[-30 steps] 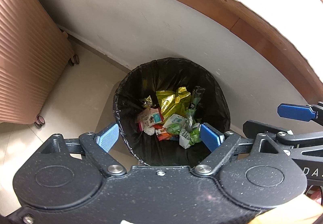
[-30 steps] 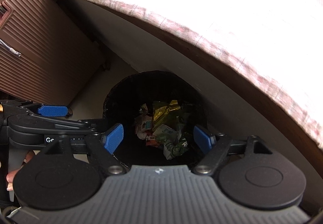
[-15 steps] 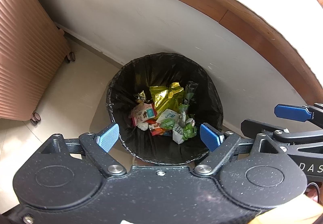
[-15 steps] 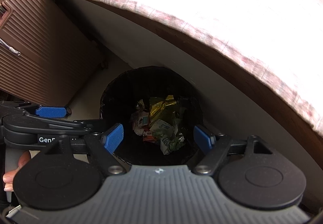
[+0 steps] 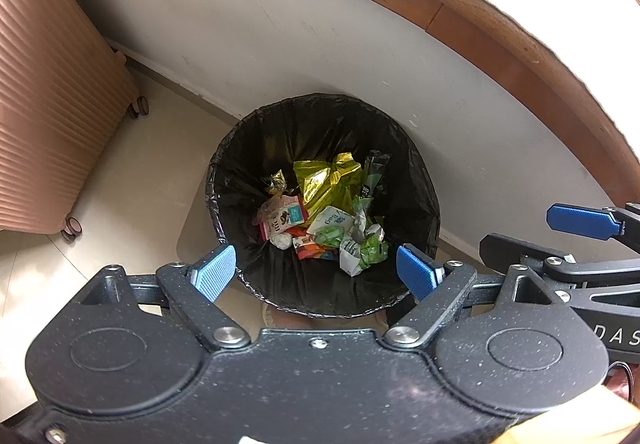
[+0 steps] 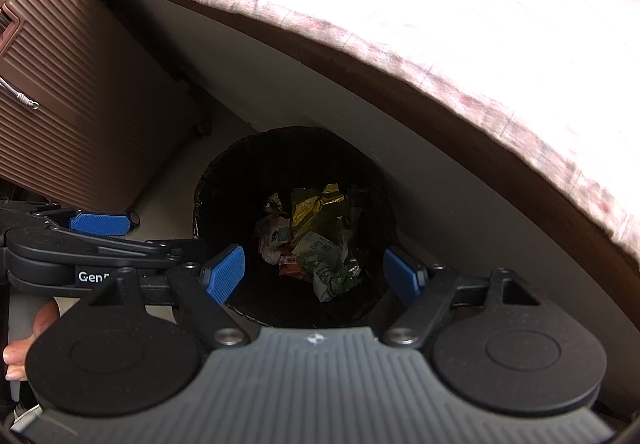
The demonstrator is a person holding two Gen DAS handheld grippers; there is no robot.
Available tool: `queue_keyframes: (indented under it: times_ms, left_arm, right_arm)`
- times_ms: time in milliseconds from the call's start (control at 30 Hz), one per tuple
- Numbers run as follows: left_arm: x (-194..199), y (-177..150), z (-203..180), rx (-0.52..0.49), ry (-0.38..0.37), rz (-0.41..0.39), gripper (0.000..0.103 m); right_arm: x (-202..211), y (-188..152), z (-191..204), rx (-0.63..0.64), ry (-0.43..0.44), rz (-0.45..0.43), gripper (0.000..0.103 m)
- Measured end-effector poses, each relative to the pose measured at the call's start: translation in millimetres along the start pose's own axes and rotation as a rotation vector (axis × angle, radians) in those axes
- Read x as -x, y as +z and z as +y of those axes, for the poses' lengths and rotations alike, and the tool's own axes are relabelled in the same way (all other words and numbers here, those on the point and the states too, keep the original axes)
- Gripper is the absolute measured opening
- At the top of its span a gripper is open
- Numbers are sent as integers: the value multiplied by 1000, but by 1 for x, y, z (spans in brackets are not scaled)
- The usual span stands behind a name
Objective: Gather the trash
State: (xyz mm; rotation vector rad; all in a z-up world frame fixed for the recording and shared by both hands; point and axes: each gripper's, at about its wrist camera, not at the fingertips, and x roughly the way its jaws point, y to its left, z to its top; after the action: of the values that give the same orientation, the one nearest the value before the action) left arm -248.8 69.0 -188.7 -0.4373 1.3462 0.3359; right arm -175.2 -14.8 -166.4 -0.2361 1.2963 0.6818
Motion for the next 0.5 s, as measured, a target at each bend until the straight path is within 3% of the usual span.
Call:
queue_keyframes:
  times_ms: [500]
  left_arm:
    - [-7,-1,-2,-21,17,13,87]
  right_arm:
    - [-2,0,-1,-5,-3,-3,85]
